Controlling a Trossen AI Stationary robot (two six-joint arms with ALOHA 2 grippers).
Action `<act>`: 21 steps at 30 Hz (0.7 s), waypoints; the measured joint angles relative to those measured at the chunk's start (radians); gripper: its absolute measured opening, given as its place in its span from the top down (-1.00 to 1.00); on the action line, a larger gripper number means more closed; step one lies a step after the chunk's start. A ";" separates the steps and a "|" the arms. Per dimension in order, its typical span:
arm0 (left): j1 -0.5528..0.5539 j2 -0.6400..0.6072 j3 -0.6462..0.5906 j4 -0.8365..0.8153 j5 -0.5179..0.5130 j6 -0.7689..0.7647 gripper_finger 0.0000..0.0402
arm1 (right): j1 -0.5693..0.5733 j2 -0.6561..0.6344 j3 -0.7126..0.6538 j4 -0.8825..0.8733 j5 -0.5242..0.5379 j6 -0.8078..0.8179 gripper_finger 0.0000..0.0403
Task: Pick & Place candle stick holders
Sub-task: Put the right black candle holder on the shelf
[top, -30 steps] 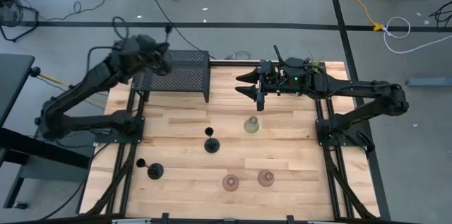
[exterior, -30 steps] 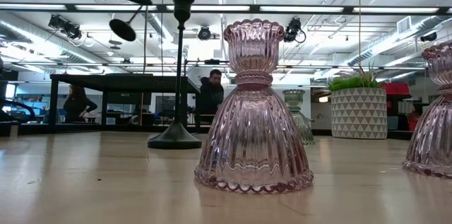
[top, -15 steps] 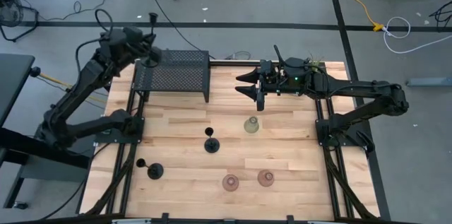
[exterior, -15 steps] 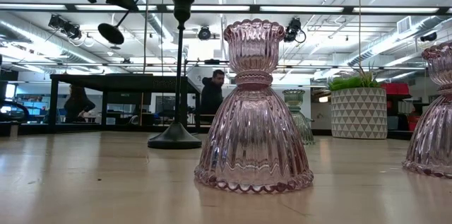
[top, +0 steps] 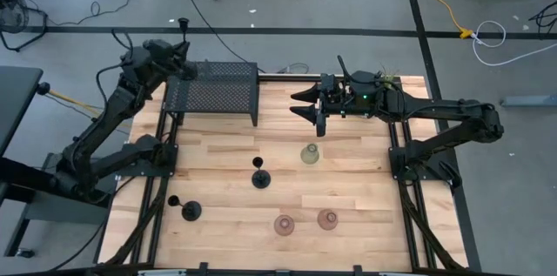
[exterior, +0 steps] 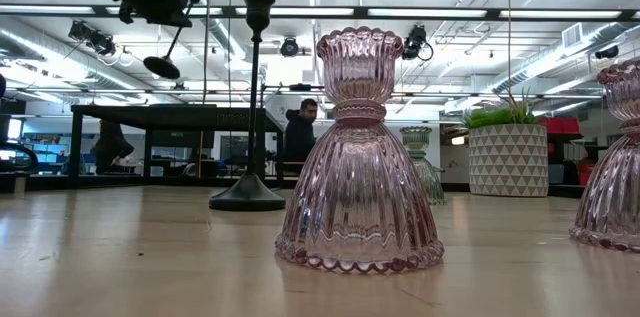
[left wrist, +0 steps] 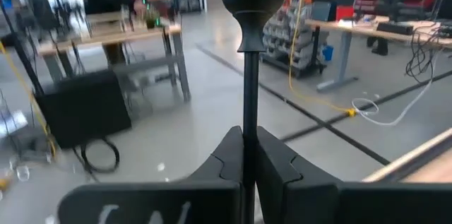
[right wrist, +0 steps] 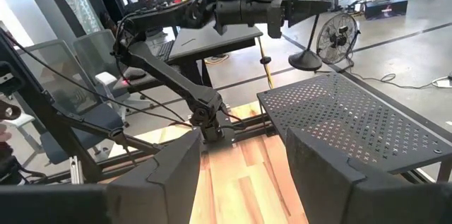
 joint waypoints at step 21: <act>-0.022 0.028 -0.144 0.217 -0.104 0.050 0.92 | 0.000 0.000 0.000 0.000 0.000 0.026 -0.03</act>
